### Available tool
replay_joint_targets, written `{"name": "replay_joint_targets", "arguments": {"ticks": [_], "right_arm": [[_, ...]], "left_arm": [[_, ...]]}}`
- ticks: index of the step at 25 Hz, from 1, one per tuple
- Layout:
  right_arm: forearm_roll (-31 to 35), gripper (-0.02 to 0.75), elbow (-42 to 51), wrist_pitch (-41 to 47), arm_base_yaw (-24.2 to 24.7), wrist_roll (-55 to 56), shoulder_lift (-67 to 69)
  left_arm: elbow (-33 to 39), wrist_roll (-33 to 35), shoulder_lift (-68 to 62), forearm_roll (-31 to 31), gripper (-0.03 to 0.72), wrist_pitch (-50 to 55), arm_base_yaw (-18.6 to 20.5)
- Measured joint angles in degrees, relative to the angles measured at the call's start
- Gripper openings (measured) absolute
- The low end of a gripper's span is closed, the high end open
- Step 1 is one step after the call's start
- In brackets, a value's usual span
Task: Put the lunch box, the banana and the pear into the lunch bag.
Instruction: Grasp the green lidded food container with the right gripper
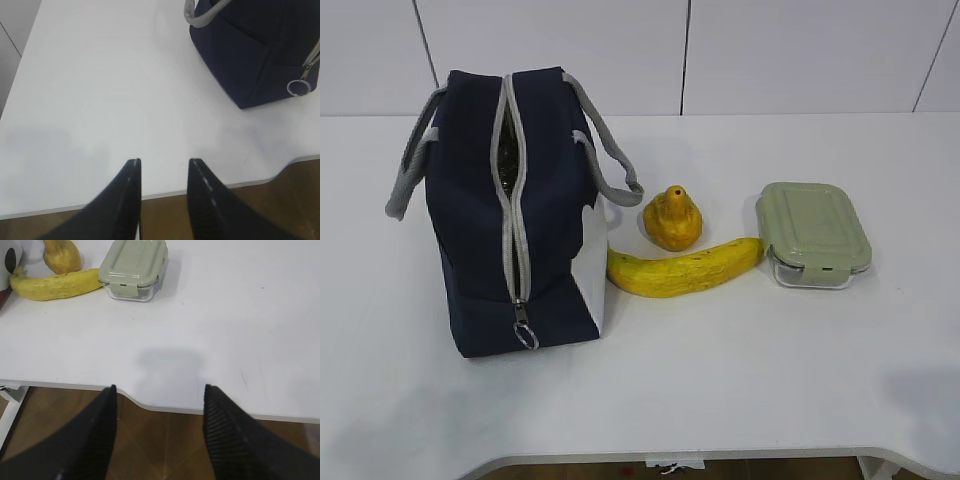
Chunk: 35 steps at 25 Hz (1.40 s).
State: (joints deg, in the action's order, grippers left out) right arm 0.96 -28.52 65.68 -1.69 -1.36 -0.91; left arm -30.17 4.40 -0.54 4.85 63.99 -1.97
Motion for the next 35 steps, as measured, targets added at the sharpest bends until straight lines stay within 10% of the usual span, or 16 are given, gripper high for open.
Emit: {"name": "replay_joint_targets", "arguments": {"ticks": [35], "right_arm": [[0.11,0.434,-0.70,-0.89,0.00,0.00,7.65]], "left_arm": [[0.00,0.00,0.00,0.00,0.239,0.00,0.00]]}}
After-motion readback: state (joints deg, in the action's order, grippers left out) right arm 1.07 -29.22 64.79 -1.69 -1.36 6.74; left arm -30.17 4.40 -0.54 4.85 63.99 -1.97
